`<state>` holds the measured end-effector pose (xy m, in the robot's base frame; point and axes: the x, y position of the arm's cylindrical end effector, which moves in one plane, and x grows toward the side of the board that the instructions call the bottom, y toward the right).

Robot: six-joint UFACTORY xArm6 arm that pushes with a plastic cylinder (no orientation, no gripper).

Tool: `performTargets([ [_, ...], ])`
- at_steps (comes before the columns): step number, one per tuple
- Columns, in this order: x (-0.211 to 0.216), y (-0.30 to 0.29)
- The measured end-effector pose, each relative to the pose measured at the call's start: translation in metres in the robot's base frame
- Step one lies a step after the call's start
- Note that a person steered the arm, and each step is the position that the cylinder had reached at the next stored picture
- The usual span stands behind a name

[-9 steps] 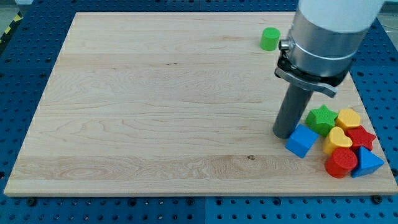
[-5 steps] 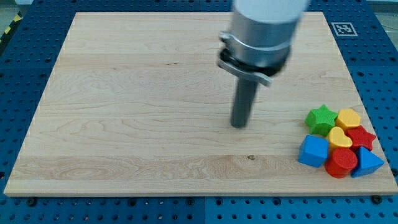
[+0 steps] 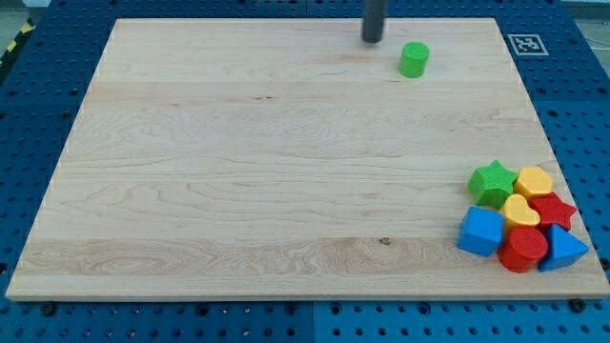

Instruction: Push the green circle into the group of blocks

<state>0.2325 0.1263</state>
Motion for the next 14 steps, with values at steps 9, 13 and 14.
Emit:
performTargets([
  [9,0.156,0.016],
  [13,0.243,-0.009],
  [14,0.241,-0.043],
])
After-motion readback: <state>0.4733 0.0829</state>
